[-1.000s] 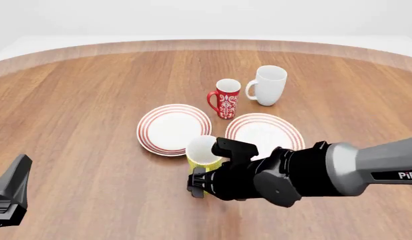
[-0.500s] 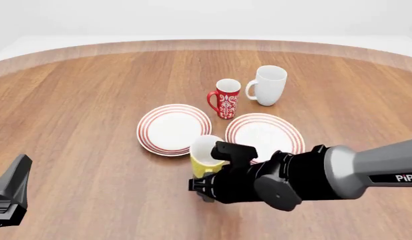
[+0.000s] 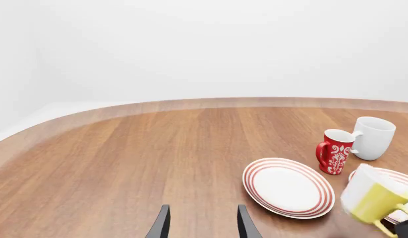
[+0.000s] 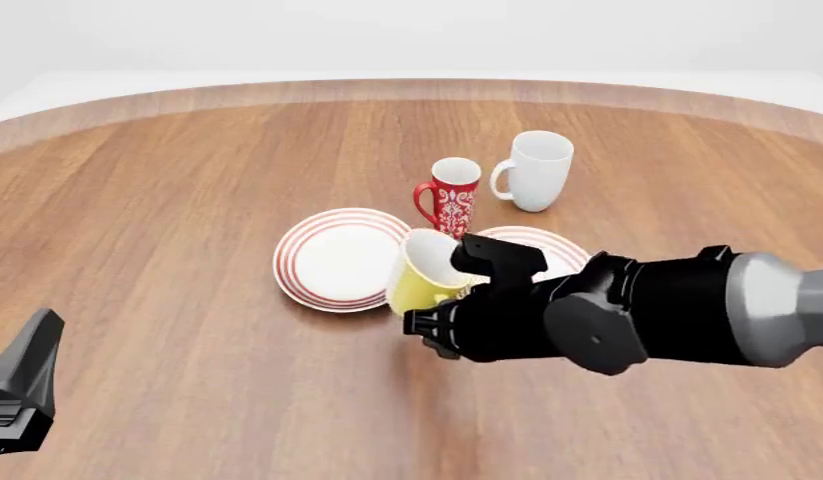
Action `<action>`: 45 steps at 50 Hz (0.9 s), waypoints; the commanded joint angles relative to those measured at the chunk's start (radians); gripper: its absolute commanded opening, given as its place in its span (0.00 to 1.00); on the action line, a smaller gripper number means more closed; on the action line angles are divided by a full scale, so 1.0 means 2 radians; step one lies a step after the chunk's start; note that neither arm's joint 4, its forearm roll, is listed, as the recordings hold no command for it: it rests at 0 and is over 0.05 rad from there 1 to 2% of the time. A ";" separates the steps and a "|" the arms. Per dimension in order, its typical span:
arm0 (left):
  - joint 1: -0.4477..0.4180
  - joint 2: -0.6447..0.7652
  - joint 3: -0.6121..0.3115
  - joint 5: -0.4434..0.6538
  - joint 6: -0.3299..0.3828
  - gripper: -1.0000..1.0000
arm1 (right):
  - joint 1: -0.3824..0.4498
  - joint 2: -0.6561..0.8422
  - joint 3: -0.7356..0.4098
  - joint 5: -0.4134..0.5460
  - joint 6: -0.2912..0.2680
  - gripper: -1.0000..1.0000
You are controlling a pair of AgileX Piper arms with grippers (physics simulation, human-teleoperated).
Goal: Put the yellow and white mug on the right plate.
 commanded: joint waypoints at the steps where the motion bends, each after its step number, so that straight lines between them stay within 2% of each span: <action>1: 0.000 0.000 0.000 0.000 0.000 1.00 | -0.037 -0.044 -0.012 0.039 -0.038 0.00; 6: 0.000 0.000 0.000 0.000 0.000 1.00 | -0.055 -0.056 -0.025 0.056 -0.053 0.00; 11: 0.000 0.000 0.000 0.000 0.000 1.00 | -0.065 -0.045 -0.040 0.074 -0.083 0.00; 13: 0.000 0.000 0.000 0.000 0.000 1.00 | -0.067 -0.043 -0.044 0.078 -0.086 0.00; 15: 0.000 0.000 0.000 0.000 0.000 1.00 | -0.072 -0.037 -0.052 0.089 -0.103 0.00; 16: 0.000 0.000 0.000 0.000 0.000 1.00 | -0.074 -0.039 -0.051 0.088 -0.100 0.00; 19: 0.000 0.000 0.000 0.000 0.000 1.00 | -0.095 -0.036 -0.060 0.101 -0.124 0.00; 34: 0.000 0.000 0.000 0.000 0.000 1.00 | -0.127 -0.029 -0.055 0.110 -0.166 0.00; 36: 0.000 0.000 0.000 0.000 0.000 1.00 | -0.141 -0.031 -0.050 0.110 -0.182 0.00; 45: 0.000 0.000 0.000 0.000 0.000 1.00 | -0.171 -0.039 -0.043 0.113 -0.208 0.00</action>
